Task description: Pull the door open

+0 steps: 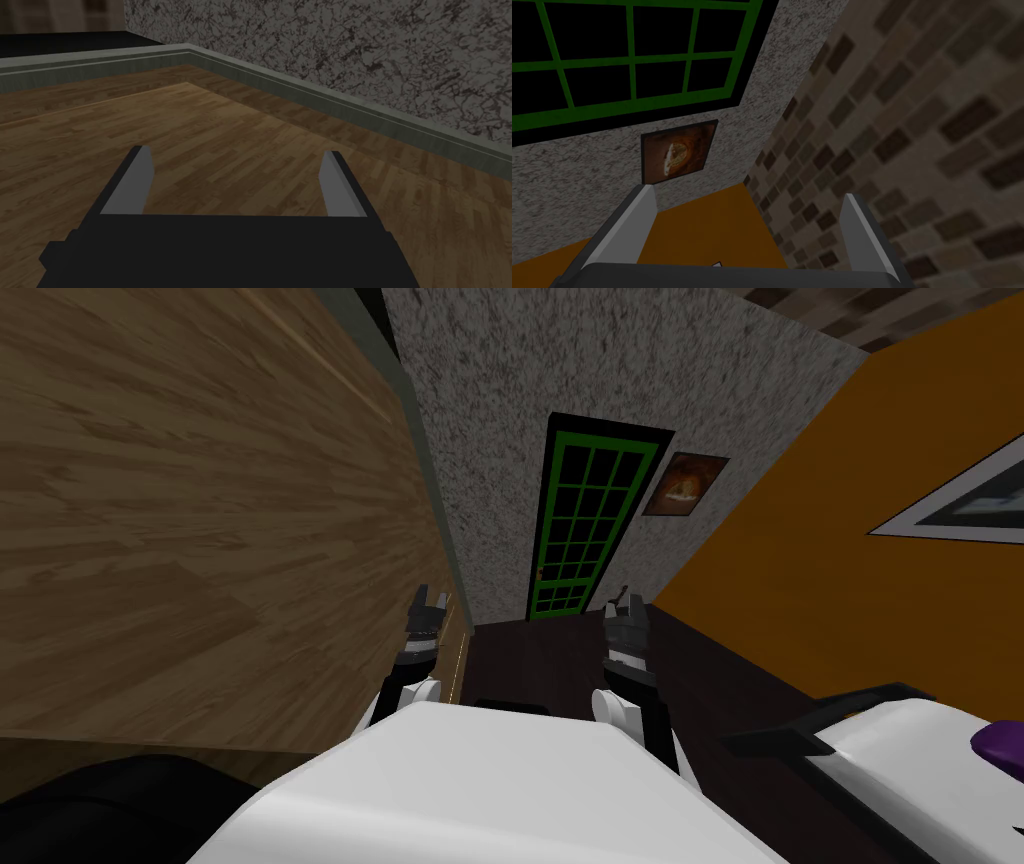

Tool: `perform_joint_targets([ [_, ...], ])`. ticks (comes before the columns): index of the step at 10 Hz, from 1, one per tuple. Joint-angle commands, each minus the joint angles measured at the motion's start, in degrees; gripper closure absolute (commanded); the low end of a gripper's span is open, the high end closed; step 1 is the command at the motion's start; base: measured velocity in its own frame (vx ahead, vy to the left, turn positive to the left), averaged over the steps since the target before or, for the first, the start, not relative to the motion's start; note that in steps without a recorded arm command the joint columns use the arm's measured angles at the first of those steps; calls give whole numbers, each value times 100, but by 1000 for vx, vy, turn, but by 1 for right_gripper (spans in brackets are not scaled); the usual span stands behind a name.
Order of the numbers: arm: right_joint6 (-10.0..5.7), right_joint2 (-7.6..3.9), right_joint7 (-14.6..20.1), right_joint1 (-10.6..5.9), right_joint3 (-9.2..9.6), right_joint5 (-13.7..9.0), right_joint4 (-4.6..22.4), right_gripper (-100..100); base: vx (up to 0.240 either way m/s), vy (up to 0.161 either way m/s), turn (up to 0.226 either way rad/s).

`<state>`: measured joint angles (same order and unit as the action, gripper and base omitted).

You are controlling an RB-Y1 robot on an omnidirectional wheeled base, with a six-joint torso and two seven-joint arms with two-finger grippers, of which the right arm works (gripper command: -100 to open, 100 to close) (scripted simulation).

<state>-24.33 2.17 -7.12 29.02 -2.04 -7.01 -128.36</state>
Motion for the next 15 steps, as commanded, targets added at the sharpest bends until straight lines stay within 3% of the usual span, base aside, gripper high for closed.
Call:
perform_joint_targets([
  [1,-24,-36,-49,-24,-7,26,73,-100,90,-91,-6],
  [3,-49,-73,-99,-49,-15,52,149,-100,94,-160,9],
  [7,-195,-239,-393,-194,-60,206,589,-100,137,-186,14],
  [11,-380,-404,-767,-379,-117,402,1150,-100,143,-101,16],
  [15,-504,-497,-1017,-502,-155,533,1525,-100,100,-40,11],
])
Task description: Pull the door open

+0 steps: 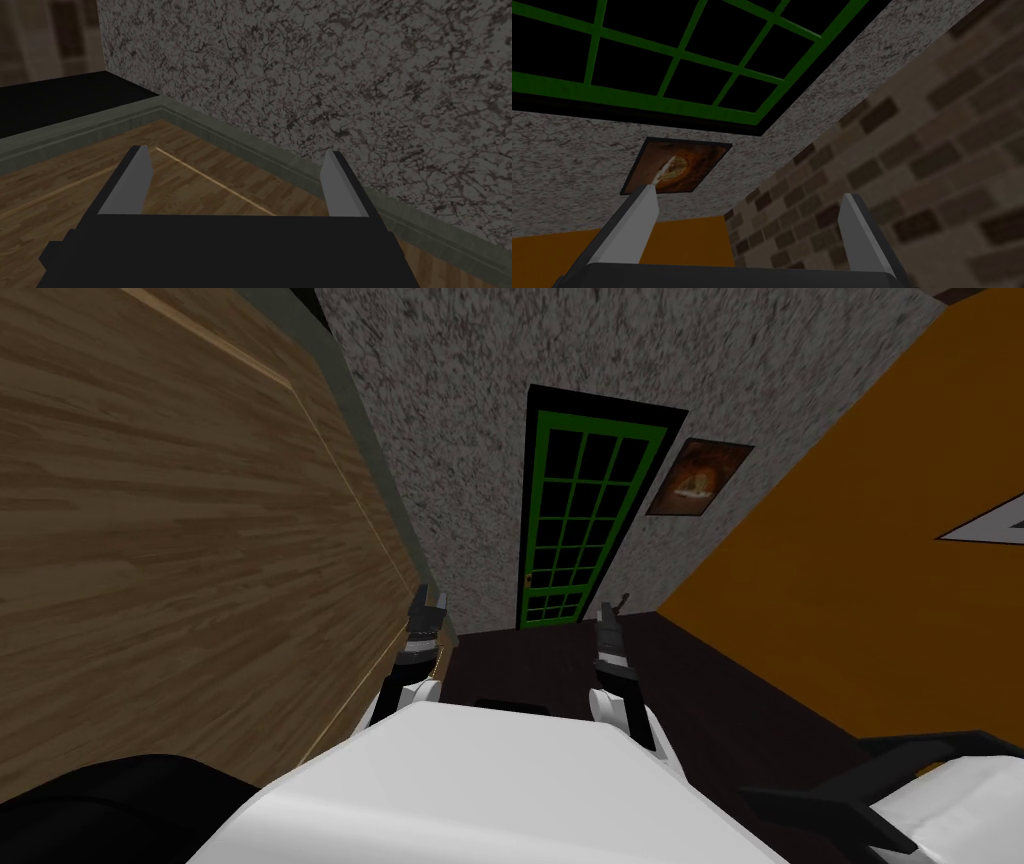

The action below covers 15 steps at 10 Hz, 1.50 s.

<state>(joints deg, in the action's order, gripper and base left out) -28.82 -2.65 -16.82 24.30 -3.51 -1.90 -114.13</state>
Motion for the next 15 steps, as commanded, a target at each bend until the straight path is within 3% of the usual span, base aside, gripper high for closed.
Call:
perform_joint_targets([
  [1,-90,-37,-119,-66,-19,60,208,-100,78,-33,8],
  [15,-628,-302,-1205,-601,-185,628,1834,-100,88,-10,14],
])
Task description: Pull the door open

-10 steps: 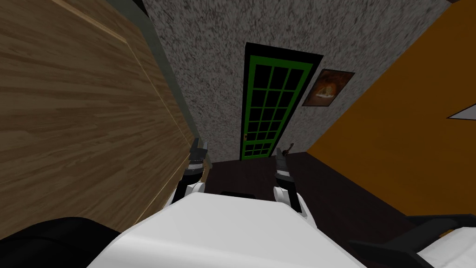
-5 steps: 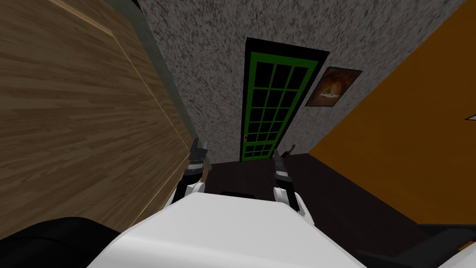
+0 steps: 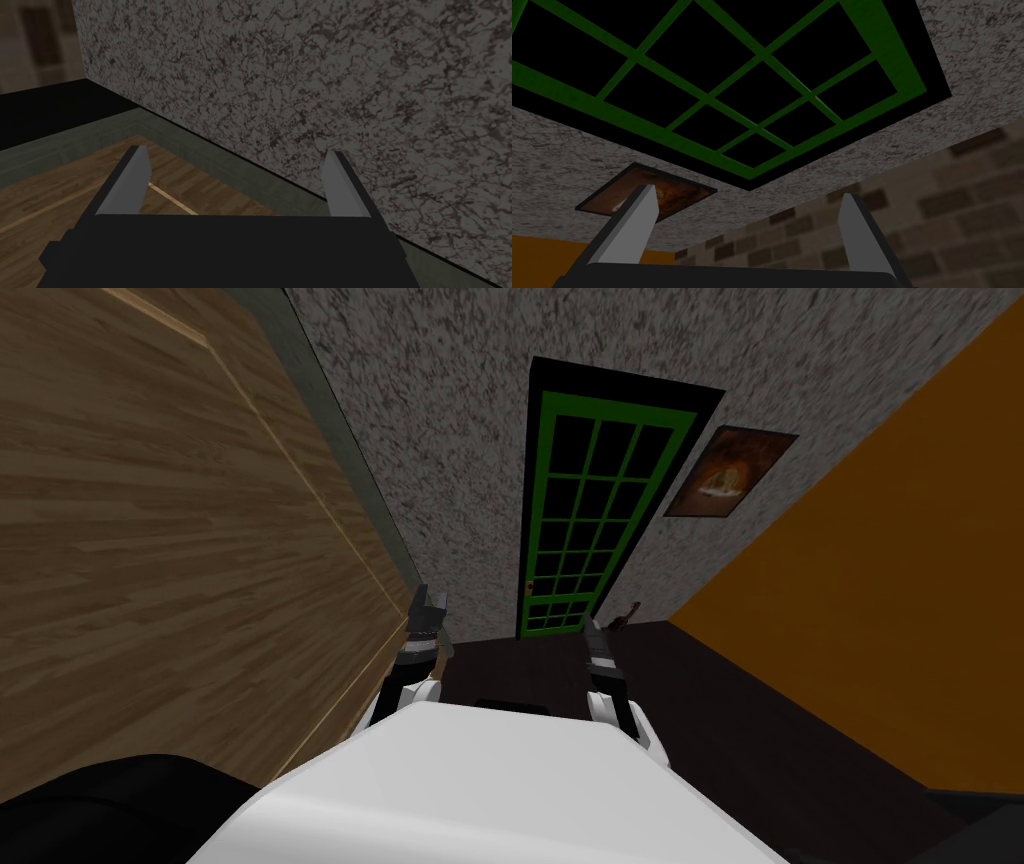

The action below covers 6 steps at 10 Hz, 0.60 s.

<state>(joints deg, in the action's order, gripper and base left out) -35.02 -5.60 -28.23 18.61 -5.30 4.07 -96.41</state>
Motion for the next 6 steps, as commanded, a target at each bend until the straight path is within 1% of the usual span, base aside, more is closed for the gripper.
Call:
perform_joint_targets([
  [1,-51,-22,-148,-73,-19,74,188,-100,81,7,12],
  [6,-262,-91,-575,-284,-84,298,828,-100,89,10,15],
])
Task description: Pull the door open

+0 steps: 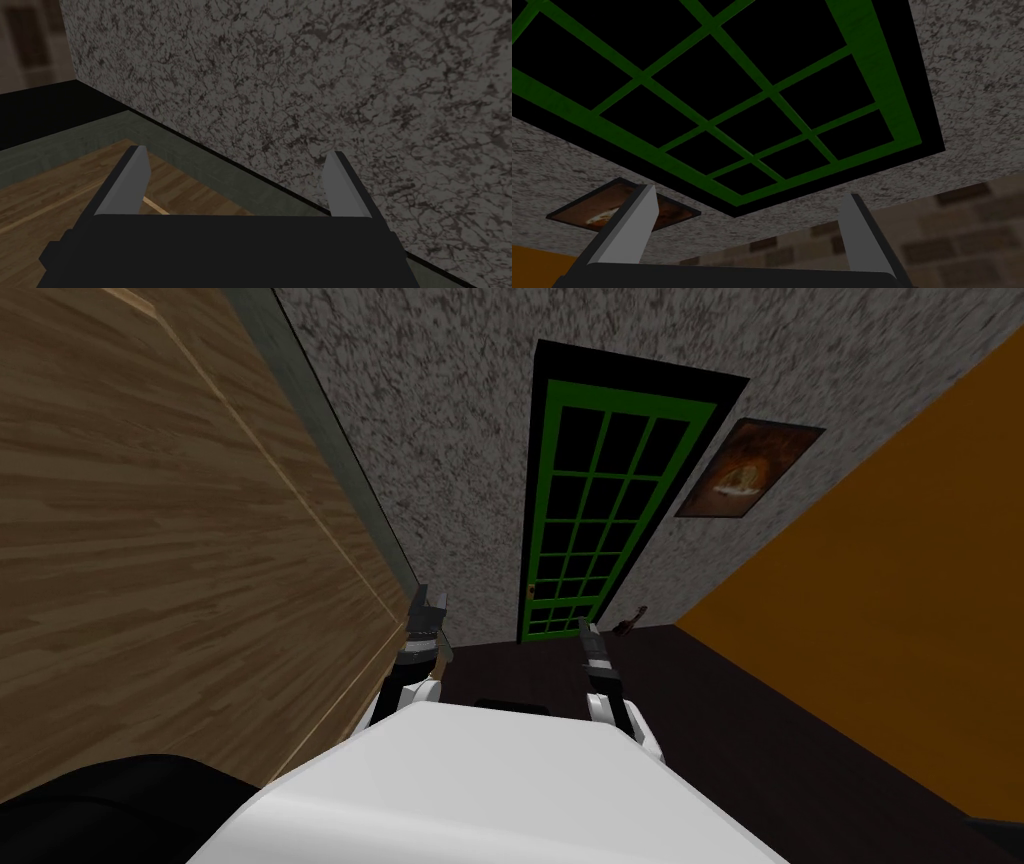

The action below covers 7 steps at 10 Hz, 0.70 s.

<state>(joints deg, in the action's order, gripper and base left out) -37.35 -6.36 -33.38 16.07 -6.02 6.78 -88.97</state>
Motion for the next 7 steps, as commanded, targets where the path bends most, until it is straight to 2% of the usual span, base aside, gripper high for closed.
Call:
perform_joint_targets([
  [1,-72,-28,-146,-72,-25,72,213,-100,85,22,16],
  [7,-329,-95,-664,-328,-105,343,989,-100,84,18,14],
])
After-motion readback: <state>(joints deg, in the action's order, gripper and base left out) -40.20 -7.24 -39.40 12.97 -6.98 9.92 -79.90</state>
